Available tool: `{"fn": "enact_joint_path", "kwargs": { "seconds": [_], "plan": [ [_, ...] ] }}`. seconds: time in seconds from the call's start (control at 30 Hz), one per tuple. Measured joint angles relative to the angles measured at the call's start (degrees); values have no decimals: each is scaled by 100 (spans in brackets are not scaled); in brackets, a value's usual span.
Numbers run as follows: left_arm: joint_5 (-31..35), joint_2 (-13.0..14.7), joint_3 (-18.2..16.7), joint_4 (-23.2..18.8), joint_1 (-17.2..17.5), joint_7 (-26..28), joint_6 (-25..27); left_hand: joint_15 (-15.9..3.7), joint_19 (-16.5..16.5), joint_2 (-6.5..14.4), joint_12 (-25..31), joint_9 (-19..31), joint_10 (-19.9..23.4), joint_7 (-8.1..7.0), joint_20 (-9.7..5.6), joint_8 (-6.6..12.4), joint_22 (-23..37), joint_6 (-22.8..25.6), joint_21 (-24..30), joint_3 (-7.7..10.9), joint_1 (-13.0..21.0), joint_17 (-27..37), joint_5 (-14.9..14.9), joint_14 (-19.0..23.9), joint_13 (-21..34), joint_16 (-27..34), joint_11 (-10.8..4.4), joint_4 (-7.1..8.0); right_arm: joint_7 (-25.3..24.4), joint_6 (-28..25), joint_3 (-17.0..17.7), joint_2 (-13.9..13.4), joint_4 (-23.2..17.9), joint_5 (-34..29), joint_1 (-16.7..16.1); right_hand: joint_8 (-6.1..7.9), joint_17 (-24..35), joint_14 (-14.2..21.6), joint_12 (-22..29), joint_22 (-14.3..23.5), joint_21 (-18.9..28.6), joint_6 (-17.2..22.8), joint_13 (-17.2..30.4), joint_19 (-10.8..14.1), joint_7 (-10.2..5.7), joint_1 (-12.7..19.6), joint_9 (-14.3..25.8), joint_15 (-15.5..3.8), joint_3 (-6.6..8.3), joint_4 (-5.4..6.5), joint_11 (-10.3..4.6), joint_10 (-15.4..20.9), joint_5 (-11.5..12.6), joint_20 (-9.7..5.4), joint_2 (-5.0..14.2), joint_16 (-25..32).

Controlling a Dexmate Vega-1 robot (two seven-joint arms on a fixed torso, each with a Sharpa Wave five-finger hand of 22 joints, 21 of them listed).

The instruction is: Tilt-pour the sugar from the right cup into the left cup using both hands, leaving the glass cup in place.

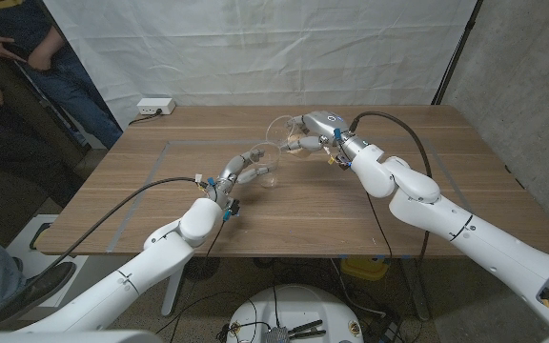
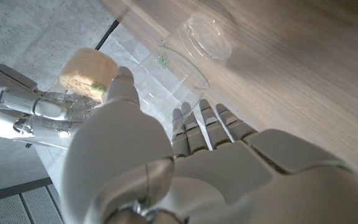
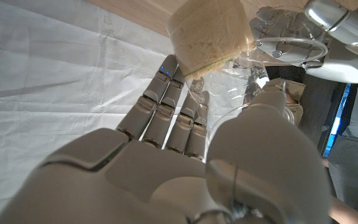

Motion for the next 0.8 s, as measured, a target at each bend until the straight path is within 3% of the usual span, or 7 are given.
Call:
{"fn": "enact_joint_path", "kwargs": {
  "seconds": [0.8],
  "plan": [
    [-4,-49,18,2,54,32,-18,0,0,0,0,0,23,-13,0,-44,0,49,0,0,0,0,-48,0,0,0,-20,0,551,-295,-256,-142,-98,-1084,152,-12,0,50,-21,0,0,30,2,0,-31,8,-2,-8,0,0,-24,23,-41,0,22,0]
  ]
}}
